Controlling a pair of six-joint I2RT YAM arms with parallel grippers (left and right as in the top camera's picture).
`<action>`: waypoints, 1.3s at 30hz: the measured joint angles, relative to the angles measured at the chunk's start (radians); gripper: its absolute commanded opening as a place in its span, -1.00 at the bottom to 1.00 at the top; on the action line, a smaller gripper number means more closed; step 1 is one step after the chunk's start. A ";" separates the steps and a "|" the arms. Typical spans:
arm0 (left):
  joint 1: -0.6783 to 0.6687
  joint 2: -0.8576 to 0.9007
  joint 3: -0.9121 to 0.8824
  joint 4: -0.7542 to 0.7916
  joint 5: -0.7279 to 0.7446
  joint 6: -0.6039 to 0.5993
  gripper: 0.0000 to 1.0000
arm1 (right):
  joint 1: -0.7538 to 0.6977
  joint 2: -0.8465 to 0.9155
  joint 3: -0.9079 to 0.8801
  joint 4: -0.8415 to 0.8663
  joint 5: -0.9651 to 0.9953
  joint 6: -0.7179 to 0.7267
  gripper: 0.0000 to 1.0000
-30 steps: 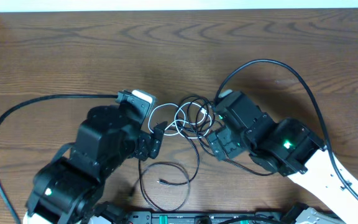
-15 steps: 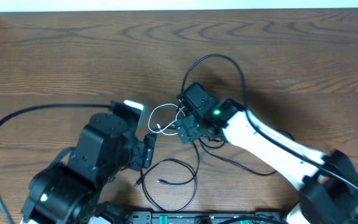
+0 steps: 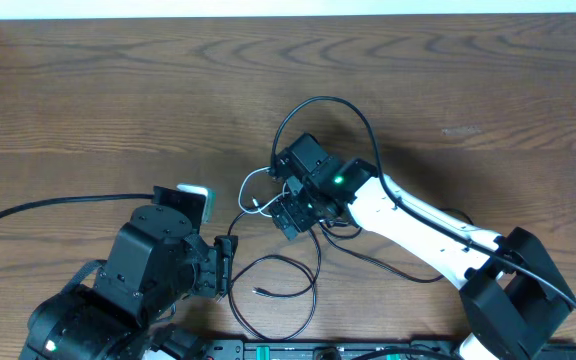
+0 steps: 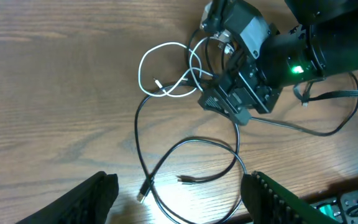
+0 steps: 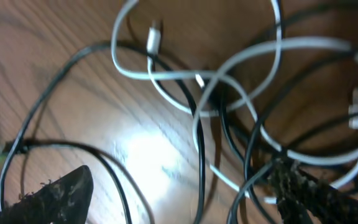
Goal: Untangle cables
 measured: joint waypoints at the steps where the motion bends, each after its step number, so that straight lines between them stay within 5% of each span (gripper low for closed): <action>1: 0.000 0.000 0.000 0.000 0.000 -0.006 0.38 | 0.002 0.006 0.000 0.018 0.001 -0.003 0.71; 6: 0.000 0.000 0.000 -0.009 0.003 -0.012 0.38 | 0.013 0.069 0.000 0.114 -0.007 -0.012 0.77; 15: 0.000 0.000 0.000 -0.020 0.003 -0.012 0.38 | 0.013 0.087 0.000 0.275 -0.004 -0.019 0.56; 39: 0.000 0.000 0.000 0.000 0.003 -0.022 0.39 | 0.013 0.146 0.000 0.221 0.034 -0.033 0.67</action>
